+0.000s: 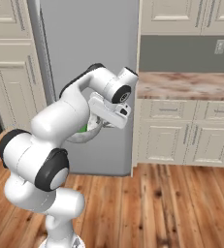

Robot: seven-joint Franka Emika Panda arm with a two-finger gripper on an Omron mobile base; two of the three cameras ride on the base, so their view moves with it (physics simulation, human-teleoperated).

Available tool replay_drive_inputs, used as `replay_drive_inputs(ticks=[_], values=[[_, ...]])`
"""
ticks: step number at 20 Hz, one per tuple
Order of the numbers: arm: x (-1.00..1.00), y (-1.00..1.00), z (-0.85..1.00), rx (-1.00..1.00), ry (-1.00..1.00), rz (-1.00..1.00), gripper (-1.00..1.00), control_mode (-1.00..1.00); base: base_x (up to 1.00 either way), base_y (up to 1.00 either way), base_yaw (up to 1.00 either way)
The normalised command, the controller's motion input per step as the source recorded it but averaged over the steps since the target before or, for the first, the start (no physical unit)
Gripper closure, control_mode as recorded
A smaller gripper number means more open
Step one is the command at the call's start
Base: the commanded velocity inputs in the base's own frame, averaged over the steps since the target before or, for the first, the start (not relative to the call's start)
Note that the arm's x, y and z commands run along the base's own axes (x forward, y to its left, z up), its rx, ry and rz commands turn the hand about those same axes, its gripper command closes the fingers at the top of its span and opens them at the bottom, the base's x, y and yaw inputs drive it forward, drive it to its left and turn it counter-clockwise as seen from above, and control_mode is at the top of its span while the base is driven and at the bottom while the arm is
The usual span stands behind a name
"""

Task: Place the cup inside the bowl on the dining table and move the bowl to any counter.

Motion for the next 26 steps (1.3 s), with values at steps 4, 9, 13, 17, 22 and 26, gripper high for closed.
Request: replay_drive_inputs(ticks=[4,9,13,17,22,26], values=[[0.00,0.00,0.00,0.00,0.00,0.00,1.00,1.00,0.64,0.05,0.00],[0.00,0.00,0.00,0.00,0.00,0.00,1.00,1.00,0.42,0.01,0.00],[0.00,0.00,0.00,0.00,0.00,0.00,1.00,1.00,0.17,-0.01,0.02],[0.00,0.00,0.00,0.00,0.00,0.00,1.00,1.00,0.23,-0.14,0.03],[0.00,0.00,0.00,0.00,0.00,0.00,1.00,1.00,0.19,-0.39,0.04],[0.00,0.00,0.00,0.00,0.00,0.00,1.00,1.00,0.30,-0.39,0.05]])
